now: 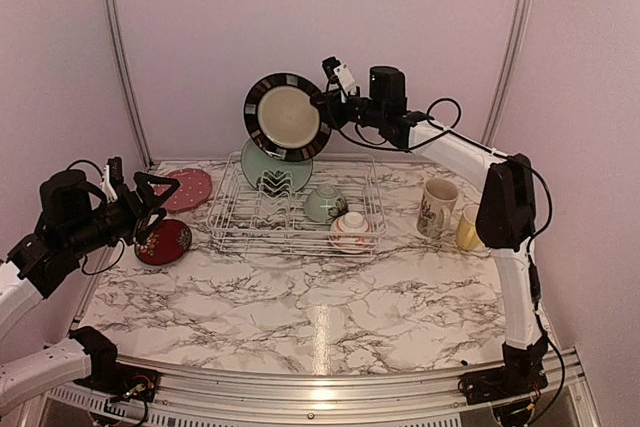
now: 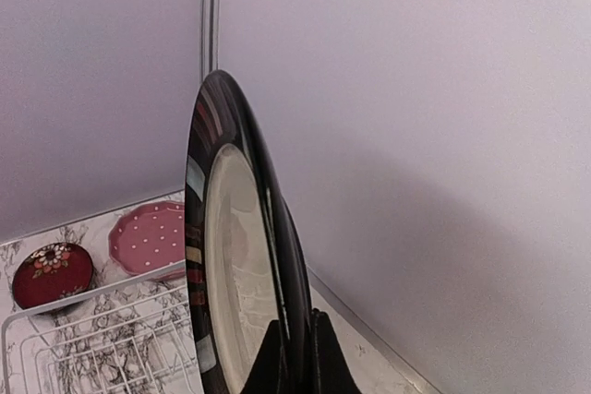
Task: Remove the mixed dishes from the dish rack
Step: Place the plate in the corner of the board.
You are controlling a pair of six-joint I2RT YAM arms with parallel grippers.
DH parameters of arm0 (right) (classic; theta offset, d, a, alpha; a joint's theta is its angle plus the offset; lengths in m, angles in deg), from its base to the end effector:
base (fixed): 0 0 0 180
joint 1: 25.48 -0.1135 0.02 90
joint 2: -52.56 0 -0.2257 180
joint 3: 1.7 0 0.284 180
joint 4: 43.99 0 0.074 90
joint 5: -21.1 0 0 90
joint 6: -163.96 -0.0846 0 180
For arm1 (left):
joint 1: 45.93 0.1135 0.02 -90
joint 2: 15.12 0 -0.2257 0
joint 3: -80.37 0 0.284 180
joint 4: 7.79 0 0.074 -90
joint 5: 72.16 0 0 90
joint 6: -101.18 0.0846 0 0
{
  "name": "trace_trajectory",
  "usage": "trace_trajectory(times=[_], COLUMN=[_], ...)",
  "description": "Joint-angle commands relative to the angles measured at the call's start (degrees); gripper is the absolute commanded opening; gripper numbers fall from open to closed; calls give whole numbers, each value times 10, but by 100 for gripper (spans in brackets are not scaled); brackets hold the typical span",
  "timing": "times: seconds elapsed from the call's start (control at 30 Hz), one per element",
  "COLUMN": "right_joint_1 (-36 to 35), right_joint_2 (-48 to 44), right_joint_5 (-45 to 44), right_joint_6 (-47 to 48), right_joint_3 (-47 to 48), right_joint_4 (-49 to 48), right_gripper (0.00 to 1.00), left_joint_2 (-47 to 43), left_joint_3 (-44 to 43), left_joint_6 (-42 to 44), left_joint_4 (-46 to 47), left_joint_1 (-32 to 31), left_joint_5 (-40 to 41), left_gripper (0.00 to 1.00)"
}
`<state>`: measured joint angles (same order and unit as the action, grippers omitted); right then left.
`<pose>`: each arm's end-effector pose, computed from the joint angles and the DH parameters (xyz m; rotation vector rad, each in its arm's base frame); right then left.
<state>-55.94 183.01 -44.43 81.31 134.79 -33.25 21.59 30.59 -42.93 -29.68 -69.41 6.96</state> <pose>0.4989 0.3340 0.3028 -0.8487 1.4582 0.6568 0.2421 -0.1226 0.2886 -0.3451 1.8351 -1.1372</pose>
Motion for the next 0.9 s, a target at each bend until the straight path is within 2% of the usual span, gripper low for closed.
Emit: trace_trajectory(times=[0.0, 0.1, 0.23, 0.43, 0.6, 0.77, 0.87], right_joint_1=[-5, -4, -1, -2, -14, -43, -57], right_joint_2=[-75, -108, -161, -232, -269, -292, -298], right_joint_5=[-14, -30, 6, 37, 47, 22, 9], right_joint_6=[-123, -210, -338, -521, -617, -660, -688], right_joint_3=[-16, -73, -169, -348, -438, -485, -507], right_joint_4=[-95, -95, -131, -251, -331, -361, -395], right_gripper=[0, 0, 0, 0, 0, 0, 0], left_joint_2=[-2, 0, 8, 38, 74, 135, 179], left_joint_3=[-4, 4, 13, 19, 28, 35, 7], left_joint_6=[-5, -14, -30, -50, -59, -99, -95], left_joint_4=[9, 26, 54, 119, 152, 265, 280], left_joint_1=[-5, -7, -11, -26, -42, -77, -101], left_joint_5=[7, 2, -11, -22, -10, -14, 0], left_gripper=[99, 99, 99, 99, 99, 99, 98])
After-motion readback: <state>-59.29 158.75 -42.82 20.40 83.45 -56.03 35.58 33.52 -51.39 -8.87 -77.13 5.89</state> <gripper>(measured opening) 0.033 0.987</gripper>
